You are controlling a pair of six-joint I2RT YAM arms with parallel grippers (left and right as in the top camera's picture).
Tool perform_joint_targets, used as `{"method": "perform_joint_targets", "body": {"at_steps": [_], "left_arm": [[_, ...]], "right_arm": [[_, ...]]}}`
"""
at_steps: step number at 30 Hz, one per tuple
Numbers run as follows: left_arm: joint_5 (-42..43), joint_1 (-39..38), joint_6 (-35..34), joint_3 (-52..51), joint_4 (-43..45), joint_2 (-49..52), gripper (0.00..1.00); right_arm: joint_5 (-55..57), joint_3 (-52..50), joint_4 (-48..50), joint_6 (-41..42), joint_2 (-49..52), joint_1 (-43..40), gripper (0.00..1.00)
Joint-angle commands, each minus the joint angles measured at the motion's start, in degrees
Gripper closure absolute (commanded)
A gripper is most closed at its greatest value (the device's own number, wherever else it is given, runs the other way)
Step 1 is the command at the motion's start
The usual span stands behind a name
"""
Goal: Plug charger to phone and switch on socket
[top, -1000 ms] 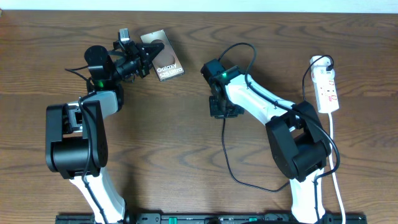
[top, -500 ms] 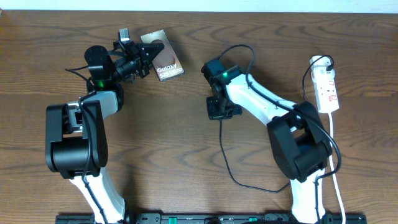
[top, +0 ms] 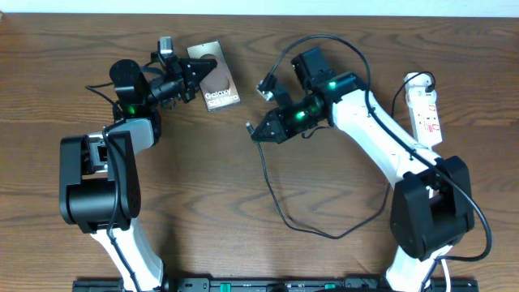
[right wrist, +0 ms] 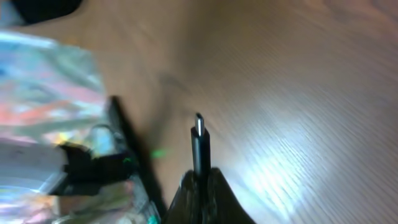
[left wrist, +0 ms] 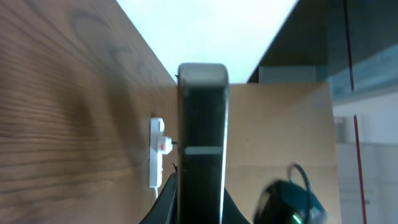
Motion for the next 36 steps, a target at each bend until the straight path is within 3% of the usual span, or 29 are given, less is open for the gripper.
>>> {"method": "perform_joint_targets", "body": {"at_steps": [1,7,17,22,29,36], "left_arm": [[3.5,-0.4,0.7,0.0,2.0,-0.2,0.92],[2.6,-2.6,1.7,0.0,2.4,-0.2,0.92],[-4.5,-6.6,2.3,0.0,2.6,-0.2,0.92],[-8.8,-7.8,-0.3,0.0,2.5,-0.2,0.93],[-12.5,-8.5,-3.4,0.0,2.5,-0.2,0.92],[-12.3,-8.5,-3.4,0.0,2.7,-0.2,0.93]], "right_arm": [[-14.7,-4.8,3.3,-3.8,0.8,-2.8,0.99],[-29.5,-12.2,15.1,-3.8,0.8,-6.6,0.99],[-30.6,-13.4,20.7,-3.5,0.8,-6.3,0.99],[-29.2,-13.4,24.2,1.3,1.1,-6.5,0.99],[-29.0,-13.4,31.0,14.6,2.5,-6.4,0.99],[-31.1,-13.4,33.4,17.6,4.0,-6.4,0.99]]}}
